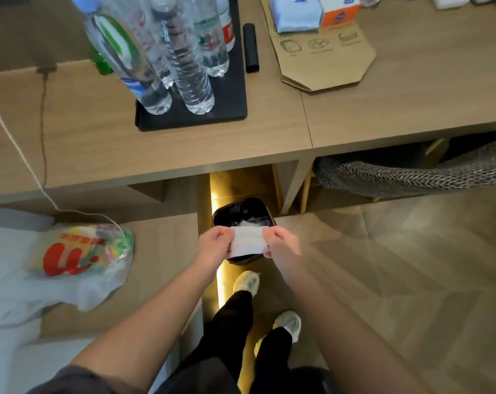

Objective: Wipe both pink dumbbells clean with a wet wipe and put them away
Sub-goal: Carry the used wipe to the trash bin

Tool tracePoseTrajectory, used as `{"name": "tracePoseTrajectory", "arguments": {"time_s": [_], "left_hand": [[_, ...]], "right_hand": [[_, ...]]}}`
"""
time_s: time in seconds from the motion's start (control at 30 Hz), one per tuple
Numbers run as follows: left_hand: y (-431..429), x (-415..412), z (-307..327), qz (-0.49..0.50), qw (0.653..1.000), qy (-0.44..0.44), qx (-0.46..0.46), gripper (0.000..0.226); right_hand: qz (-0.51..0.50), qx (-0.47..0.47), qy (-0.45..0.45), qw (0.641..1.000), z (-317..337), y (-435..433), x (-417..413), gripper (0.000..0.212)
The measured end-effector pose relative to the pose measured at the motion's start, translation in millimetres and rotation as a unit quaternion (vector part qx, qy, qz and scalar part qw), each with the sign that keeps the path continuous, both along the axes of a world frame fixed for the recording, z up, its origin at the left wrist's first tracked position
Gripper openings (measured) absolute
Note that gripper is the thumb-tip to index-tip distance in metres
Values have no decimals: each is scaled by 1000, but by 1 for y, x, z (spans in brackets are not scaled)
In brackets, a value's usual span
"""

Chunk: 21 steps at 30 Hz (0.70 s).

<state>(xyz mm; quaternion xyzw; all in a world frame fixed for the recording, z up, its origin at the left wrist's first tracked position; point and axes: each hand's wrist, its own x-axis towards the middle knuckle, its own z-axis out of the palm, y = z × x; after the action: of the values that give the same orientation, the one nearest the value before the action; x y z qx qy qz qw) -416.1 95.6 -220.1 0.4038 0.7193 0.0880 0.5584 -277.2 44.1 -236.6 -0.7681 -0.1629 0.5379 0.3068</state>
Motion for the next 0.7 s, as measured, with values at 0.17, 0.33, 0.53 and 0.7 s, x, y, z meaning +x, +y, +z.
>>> {"name": "tracePoseTrajectory", "arguments": {"time_s": [0.17,0.33,0.53,0.7], "left_hand": [[21,-3,-59,-41,999,2,-26,14],[35,-8,-126,-103,993,36,-38,16],[49,-15,-243,-127,990,63,-25,15],[63,-17,-305,-139,989,39,-34,12]], "right_hand": [[50,19,-70,996,-66,12,-9,22],[62,-2,-92,994,-140,16,-28,22],[167,-37,-158,973,-248,24,-33,25],[230,-58,-159,958,-316,35,-38,27]]}}
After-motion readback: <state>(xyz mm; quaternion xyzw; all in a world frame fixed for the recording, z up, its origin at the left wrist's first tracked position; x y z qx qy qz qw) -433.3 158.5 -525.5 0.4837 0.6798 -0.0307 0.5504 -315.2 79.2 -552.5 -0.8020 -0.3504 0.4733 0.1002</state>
